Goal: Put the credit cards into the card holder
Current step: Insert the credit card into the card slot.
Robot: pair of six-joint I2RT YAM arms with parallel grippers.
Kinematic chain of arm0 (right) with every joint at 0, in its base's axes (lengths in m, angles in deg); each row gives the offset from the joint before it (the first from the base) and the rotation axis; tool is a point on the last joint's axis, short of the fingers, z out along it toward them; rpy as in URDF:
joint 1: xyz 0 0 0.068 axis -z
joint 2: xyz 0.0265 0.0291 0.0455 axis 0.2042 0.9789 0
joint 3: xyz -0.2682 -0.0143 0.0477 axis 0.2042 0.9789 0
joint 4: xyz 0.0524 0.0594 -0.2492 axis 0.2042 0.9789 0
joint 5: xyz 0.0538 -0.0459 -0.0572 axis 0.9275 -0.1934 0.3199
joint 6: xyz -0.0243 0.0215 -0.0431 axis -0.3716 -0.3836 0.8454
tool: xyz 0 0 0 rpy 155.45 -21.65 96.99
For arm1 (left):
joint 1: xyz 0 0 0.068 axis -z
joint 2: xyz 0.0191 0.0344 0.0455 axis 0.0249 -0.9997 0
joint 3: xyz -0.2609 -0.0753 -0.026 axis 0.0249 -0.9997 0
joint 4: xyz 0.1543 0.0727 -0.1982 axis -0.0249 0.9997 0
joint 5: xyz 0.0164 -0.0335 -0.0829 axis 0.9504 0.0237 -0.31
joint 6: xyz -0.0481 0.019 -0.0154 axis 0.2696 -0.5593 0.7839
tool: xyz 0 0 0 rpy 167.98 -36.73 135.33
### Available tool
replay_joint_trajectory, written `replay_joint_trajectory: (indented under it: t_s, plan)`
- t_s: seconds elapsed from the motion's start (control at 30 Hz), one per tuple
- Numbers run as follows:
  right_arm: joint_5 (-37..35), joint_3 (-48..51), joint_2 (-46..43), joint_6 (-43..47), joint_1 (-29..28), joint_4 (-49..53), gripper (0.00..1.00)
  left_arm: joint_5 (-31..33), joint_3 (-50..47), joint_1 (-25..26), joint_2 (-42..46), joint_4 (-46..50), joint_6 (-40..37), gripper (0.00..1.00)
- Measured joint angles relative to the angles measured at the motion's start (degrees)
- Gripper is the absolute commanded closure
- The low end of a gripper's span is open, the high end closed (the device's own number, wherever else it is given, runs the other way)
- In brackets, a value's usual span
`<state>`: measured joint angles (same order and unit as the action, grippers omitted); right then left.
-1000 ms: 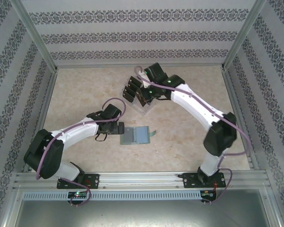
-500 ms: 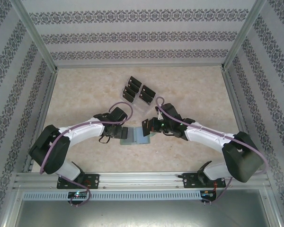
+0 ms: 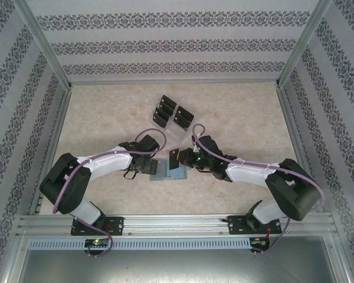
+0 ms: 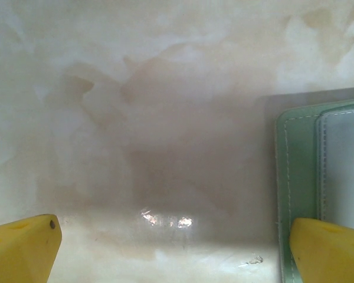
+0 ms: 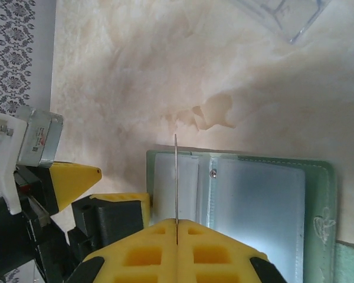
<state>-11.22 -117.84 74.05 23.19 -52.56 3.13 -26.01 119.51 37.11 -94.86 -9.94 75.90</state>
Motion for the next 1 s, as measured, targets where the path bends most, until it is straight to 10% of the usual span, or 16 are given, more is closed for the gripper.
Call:
replay_joint_trajectory:
  t_s: [1.0]
  plan:
    - [1.40, 5.35, 9.68, -5.77, -1.49, -16.37, 1.00, 1.31, 0.00, 0.00, -0.48, 0.04, 0.26, 0.00]
